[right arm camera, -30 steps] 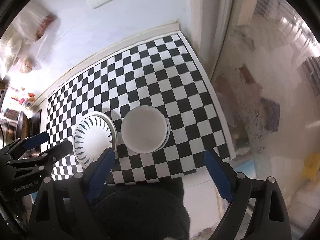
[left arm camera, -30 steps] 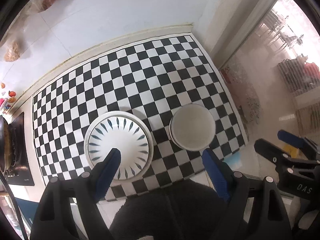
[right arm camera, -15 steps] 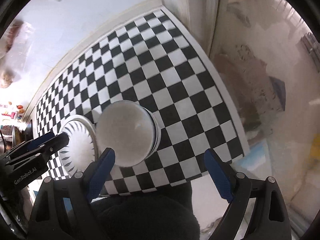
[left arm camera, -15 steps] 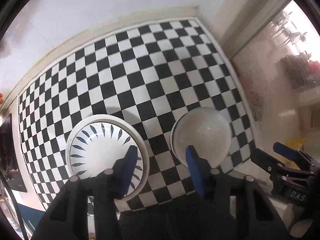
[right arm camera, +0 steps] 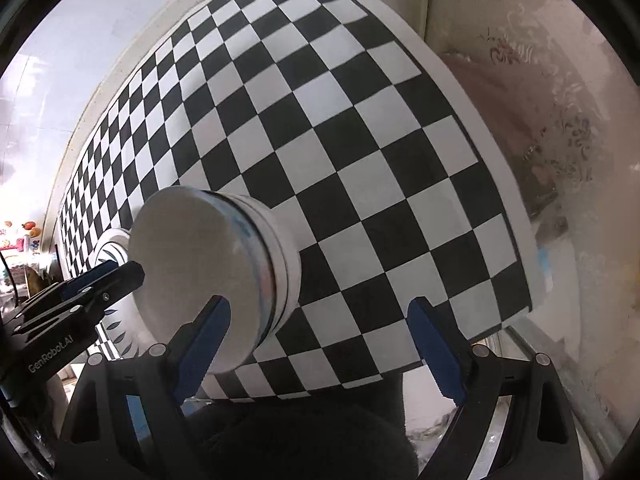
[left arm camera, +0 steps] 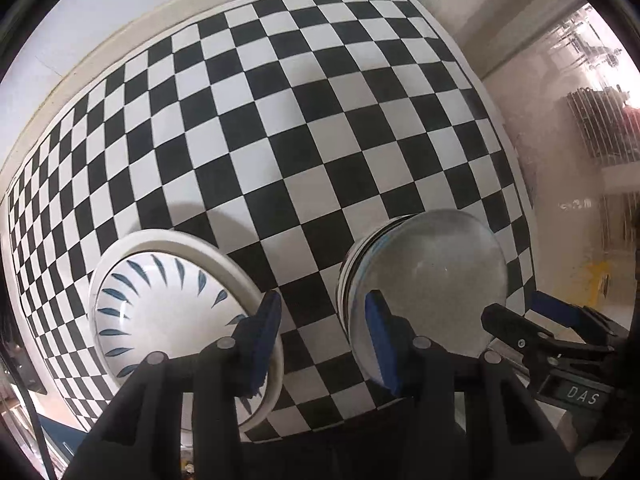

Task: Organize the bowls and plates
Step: 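Lower both tools onto the bowl stack rim and grip it, then lift the bowl stack with both tools and carry it over the leaf-patterned plates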

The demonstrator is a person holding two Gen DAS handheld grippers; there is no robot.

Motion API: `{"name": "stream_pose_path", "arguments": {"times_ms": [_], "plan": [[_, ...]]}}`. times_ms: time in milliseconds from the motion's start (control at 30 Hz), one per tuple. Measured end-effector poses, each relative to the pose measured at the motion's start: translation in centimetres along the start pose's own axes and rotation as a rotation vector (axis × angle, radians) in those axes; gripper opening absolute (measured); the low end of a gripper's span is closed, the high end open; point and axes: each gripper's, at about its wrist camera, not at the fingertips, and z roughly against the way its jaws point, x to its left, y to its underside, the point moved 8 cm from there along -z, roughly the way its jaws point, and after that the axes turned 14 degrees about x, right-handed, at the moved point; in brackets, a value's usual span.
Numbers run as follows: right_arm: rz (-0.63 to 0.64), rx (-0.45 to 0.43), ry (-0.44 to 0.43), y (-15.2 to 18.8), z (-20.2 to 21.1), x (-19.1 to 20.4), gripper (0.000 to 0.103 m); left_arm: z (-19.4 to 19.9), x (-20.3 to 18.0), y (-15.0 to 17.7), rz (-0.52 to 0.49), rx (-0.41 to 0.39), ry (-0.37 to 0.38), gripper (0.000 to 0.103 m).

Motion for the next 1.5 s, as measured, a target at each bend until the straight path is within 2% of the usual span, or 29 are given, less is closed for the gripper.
{"name": "stream_pose_path", "arguments": {"times_ms": [367, 433, 500, 533, 733, 867, 933, 967, 1000, 1067, 1333, 1500], "plan": [[-0.005, 0.063, -0.077, -2.0, -4.5, -0.6, 0.090, -3.8, -1.2, -1.6, -0.023, 0.095, 0.045, 0.041], [-0.004, 0.070, -0.092, -2.0, -5.2, -0.3, 0.086, -4.8, -1.4, -1.8, -0.021, 0.129, 0.076, 0.041], [0.005, 0.072, -0.122, -2.3, -5.7, 0.0, 0.075, -5.6, -1.4, -2.0, -0.018, 0.152, 0.099, 0.042], [0.010, 0.078, -0.130, -2.4, -6.1, 0.1, 0.069, -5.7, -1.6, -2.2, -0.016, 0.156, 0.136, 0.042], [0.000, 0.112, -0.263, -3.3, -7.9, 0.6, 0.066, -6.0, -1.9, -3.3, -0.024, 0.185, 0.243, 0.040], [-0.023, 0.165, -0.394, -3.8, -9.5, 0.5, 0.066, -6.5, -1.9, -4.1, -0.041, 0.215, 0.329, 0.045], [-0.014, 0.159, -0.398, -4.1, -9.7, 0.3, 0.064, -6.6, -1.9, -4.5, -0.047, 0.213, 0.358, 0.046], [-0.004, 0.155, -0.401, -4.2, -9.8, 0.5, 0.057, -6.5, -1.8, -4.5, -0.049, 0.203, 0.370, 0.046], [-0.004, 0.158, -0.437, -4.3, -9.9, 0.7, 0.056, -6.5, -1.8, -3.8, -0.047, 0.197, 0.382, 0.046], [-0.001, 0.160, -0.444, -4.7, -10.4, 0.0, 0.056, -6.6, -1.5, -3.9, -0.041, 0.192, 0.415, 0.046], [0.013, 0.162, -0.449, -5.9, -10.1, 1.3, 0.056, -6.4, -1.5, -3.9, -0.029, 0.162, 0.397, 0.045], [0.006, 0.192, -0.484, -4.0, -9.8, 0.5, 0.055, -6.3, -1.3, -3.8, -0.026, 0.151, 0.359, 0.045]]}}
